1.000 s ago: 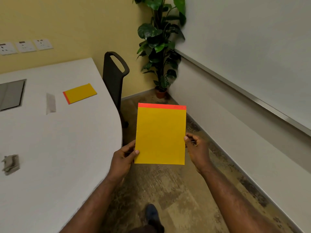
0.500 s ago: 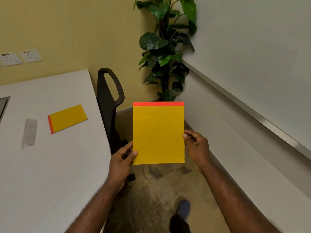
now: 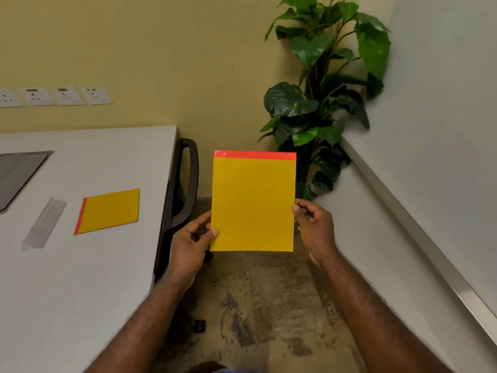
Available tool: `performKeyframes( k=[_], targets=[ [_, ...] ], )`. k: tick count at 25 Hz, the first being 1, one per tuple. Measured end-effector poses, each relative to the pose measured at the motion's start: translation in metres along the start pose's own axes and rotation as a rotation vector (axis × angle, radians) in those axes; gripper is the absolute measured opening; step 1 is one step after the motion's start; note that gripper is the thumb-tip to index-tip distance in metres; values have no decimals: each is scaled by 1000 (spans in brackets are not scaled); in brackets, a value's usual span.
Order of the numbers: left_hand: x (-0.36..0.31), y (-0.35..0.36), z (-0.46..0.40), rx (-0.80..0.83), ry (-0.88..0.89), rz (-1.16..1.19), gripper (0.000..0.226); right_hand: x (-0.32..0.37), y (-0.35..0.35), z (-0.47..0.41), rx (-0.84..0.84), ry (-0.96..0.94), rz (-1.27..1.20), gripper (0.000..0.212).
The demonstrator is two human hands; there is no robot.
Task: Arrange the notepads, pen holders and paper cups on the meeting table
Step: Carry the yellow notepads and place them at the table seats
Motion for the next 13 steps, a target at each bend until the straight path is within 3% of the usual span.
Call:
performKeyframes(
  k=[13],
  targets=[
    [-28,-31,-229,-270,96,-21,43,9,145,-262,180,-73,-46,26]
  ],
)
Point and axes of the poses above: each hand's wrist, its own z-axis away from the middle knuckle, its own y-axis out of the palm, x = y × z, the point moved 7 cm from there along -z, towards the middle knuckle, and after that the axes turned 4 degrees about -y, right-handed, at the moved point
